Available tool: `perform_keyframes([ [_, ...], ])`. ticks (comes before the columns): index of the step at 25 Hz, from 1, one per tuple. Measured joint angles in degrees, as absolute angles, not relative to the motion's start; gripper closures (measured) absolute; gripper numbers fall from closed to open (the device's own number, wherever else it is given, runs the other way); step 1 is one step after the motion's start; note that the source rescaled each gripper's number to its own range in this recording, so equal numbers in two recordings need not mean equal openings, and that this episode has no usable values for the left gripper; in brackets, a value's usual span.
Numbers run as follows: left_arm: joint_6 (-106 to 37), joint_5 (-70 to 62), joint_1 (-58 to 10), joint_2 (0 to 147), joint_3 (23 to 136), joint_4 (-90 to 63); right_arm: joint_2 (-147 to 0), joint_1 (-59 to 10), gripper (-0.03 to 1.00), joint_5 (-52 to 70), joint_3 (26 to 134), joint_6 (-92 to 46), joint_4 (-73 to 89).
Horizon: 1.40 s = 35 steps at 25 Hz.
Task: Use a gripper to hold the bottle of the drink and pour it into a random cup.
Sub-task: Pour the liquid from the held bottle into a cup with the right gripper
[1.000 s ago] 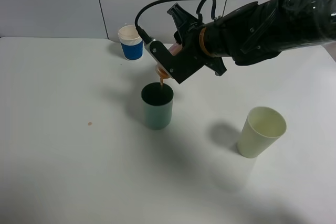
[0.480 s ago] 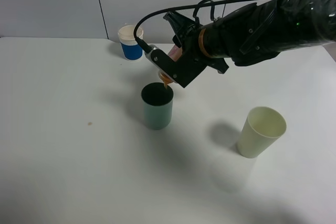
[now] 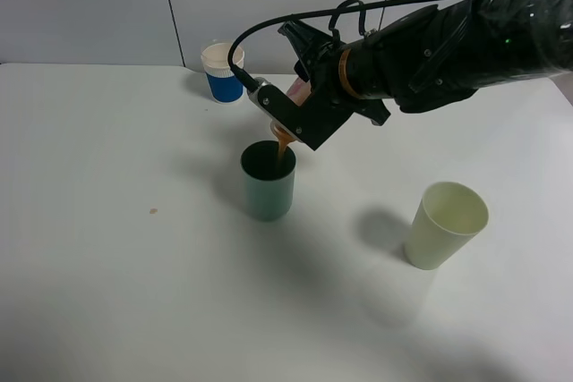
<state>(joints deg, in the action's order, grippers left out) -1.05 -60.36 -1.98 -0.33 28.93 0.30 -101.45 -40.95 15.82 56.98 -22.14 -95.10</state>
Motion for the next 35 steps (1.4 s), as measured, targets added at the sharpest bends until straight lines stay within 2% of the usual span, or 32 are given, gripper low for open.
perform_keyframes([
  [35, -1.05, -60.36, -1.98, -0.33, 28.93, 0.0, -101.45, -42.53, 0.96, 16.15, 58.84, -26.57, -91.13],
])
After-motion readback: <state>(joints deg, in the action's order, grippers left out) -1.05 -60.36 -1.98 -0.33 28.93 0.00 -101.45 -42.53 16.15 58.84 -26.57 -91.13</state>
